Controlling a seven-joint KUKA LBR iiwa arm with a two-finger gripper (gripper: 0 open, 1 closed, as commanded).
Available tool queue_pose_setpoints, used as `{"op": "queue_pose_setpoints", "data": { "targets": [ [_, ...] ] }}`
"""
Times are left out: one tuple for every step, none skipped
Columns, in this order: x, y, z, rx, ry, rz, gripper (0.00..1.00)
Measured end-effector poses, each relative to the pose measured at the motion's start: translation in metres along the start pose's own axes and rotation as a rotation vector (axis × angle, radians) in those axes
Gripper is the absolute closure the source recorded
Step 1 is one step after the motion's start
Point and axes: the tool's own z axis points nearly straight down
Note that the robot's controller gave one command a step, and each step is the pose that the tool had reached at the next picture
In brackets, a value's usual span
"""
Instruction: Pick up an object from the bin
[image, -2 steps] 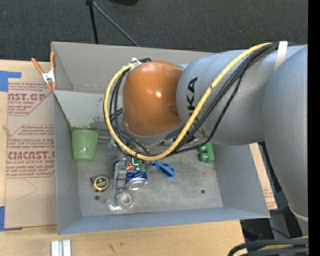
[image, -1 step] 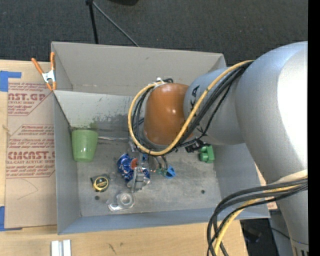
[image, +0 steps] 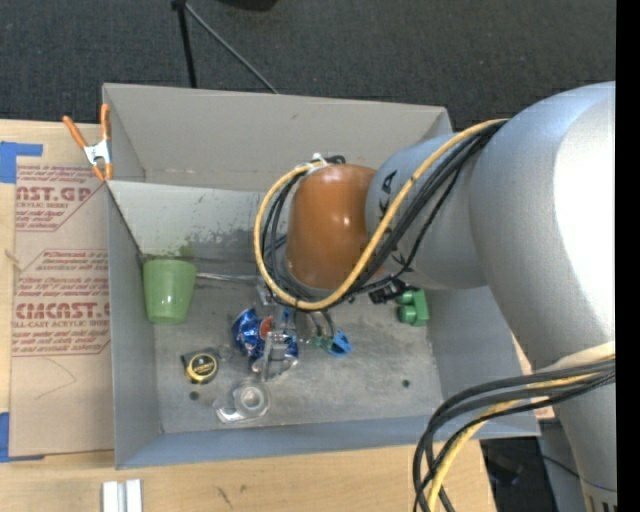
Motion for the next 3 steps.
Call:
{"op": "queue_pose_setpoints", "data": {
  "targets": [
    [0.019, 0.053, -0.128, -0.001, -0.001, 0.003, 1.00],
    [0.020, 0.051, -0.123, 0.002, 0.007, 0.007, 0.00],
    [-0.012, 0.019, -0.022, 0.004, 0.013, -0.125, 0.00]
  ]
}}
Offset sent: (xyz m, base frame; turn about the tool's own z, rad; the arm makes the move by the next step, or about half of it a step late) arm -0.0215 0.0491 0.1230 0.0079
